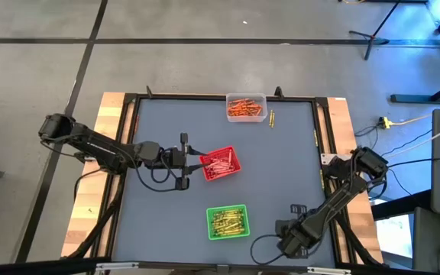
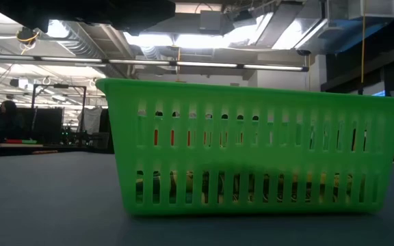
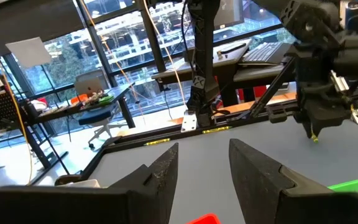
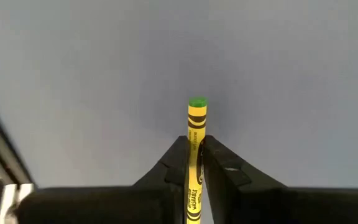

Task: Sort crayons
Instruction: Put the green crayon into the green bin

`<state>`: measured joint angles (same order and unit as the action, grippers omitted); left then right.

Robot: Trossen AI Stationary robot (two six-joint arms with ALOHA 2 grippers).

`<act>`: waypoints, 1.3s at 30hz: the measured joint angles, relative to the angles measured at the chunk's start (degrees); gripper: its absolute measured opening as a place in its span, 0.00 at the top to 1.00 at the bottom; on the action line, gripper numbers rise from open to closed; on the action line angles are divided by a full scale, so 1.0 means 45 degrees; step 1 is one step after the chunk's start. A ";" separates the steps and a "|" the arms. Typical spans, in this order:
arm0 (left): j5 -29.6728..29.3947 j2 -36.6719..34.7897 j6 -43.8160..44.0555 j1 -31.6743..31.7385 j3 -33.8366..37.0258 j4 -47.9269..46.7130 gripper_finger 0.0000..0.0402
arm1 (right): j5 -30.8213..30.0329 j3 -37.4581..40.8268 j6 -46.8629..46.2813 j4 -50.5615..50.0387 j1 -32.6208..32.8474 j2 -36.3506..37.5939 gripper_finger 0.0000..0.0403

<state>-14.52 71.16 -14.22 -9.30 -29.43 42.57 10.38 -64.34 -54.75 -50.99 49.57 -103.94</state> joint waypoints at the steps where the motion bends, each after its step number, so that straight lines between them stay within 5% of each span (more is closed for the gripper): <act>1: -0.0005 0.0000 0.0000 0.0005 -0.0001 -0.0014 0.68 | -0.0086 -0.0276 0.0289 -0.0286 -0.0159 0.0000 0.92; 7: 0.0000 0.0000 0.0005 0.0000 -0.0004 -0.0019 0.68 | -0.1202 -0.1549 0.1583 -0.1201 -0.0860 0.0381 0.98; 21: 0.0000 0.0000 0.0006 0.0000 -0.0005 0.0121 0.68 | -0.3851 -0.3896 0.3543 -0.2262 -0.2037 0.1069 0.96; 39: 0.0005 0.0000 0.0019 0.0000 -0.0005 0.0078 0.68 | -0.5084 -0.3903 0.8129 0.3970 -0.4161 0.0772 0.93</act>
<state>-14.50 71.16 -14.13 -9.30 -29.45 42.92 -12.49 -81.91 -18.17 -33.12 30.85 -100.47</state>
